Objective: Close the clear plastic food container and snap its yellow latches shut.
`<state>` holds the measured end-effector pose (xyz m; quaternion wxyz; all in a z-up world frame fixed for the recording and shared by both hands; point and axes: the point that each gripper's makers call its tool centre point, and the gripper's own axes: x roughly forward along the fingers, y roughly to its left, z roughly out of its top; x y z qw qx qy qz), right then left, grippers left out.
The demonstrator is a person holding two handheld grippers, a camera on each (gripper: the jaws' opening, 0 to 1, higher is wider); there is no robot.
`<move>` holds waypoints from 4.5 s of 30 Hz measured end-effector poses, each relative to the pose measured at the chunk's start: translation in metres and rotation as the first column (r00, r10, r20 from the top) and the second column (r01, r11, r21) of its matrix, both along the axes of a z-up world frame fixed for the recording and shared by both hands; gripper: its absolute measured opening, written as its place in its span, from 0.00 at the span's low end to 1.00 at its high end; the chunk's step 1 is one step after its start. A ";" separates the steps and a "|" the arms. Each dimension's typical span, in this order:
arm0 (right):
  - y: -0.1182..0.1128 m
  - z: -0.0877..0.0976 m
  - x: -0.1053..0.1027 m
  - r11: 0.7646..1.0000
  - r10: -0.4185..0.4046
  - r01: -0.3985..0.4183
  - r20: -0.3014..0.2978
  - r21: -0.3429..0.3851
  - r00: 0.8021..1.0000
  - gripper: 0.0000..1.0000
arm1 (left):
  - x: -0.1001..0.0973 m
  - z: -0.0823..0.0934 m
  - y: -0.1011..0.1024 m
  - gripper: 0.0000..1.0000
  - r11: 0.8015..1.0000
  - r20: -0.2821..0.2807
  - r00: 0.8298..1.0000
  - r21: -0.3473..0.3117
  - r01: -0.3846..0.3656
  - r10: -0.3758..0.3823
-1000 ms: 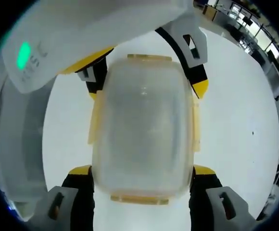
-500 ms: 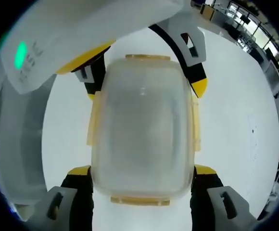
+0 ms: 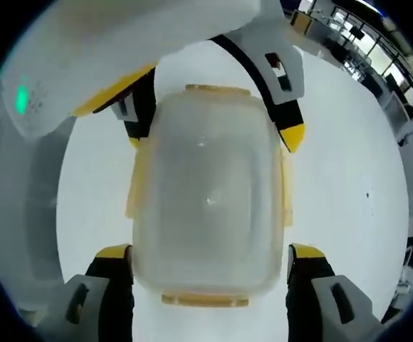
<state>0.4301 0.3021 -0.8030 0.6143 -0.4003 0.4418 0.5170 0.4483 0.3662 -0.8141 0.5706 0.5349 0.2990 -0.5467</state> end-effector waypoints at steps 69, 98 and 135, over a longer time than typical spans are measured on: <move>0.008 0.056 0.014 0.685 -0.545 0.437 0.011 0.583 0.838 0.91 | -0.001 0.046 0.009 0.97 0.679 -0.308 0.832 -0.482 -0.554 0.460; -0.011 0.051 -0.015 0.558 -0.663 0.493 0.002 0.668 0.748 0.90 | -0.033 0.036 0.021 0.97 0.541 -0.377 0.767 -0.549 -0.636 0.520; -0.021 0.040 -0.063 0.524 -0.692 0.486 0.017 0.699 0.722 0.90 | -0.078 0.026 0.061 0.97 0.471 -0.409 0.725 -0.564 -0.679 0.555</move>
